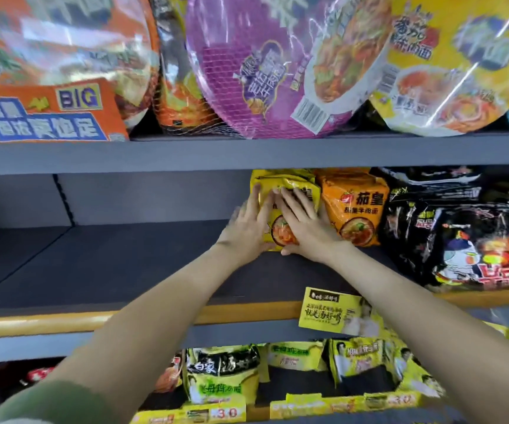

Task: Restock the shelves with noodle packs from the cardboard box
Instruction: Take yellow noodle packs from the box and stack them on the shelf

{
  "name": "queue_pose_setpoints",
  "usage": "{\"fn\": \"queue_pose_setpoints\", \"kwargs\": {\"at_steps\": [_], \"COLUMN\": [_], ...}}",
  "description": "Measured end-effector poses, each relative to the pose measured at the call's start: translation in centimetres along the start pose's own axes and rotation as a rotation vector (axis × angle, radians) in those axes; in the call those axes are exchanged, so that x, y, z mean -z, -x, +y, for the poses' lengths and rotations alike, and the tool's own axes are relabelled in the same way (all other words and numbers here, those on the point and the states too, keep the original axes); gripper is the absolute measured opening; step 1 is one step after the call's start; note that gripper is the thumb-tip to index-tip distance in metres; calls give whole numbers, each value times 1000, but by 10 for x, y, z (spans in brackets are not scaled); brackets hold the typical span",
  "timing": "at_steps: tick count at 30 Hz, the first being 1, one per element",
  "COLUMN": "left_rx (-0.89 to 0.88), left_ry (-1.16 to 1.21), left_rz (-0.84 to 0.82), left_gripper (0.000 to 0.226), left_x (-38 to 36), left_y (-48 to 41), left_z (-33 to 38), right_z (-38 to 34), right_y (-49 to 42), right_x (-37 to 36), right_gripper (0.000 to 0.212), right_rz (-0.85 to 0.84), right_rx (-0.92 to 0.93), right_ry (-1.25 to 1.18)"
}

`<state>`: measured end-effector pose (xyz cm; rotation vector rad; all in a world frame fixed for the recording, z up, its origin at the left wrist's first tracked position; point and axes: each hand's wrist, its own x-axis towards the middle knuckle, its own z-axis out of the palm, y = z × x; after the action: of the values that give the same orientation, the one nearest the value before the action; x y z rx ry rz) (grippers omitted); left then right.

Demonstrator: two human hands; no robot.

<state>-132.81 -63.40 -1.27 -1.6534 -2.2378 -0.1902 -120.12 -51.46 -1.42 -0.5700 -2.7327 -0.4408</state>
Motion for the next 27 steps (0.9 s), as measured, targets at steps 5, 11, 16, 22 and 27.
{"fn": "queue_pose_setpoints", "kwargs": {"at_steps": [5,11,16,22,27], "left_rx": [-35,67,134,185,197], "left_ry": [-415,-446,-279,-148,-47], "left_rz": [42,-30,-124,-190,-231], "left_gripper": [103,100,95,88,83], "left_x": [-3,-7,1,27,55], "left_y": [-15,-26,-15,7,53], "left_z": [-2,5,11,21,27], "right_z": [7,2,4,-9,-48], "right_y": [-6,-17,-8,12,46], "right_x": [-10,-15,-8,29,66], "right_gripper": [107,109,105,96,98], "right_rz": [79,73,8,-96,-122], "right_rx": [3,-34,-12,-120,-235], "right_ry": [206,189,87,-51,-219]}}
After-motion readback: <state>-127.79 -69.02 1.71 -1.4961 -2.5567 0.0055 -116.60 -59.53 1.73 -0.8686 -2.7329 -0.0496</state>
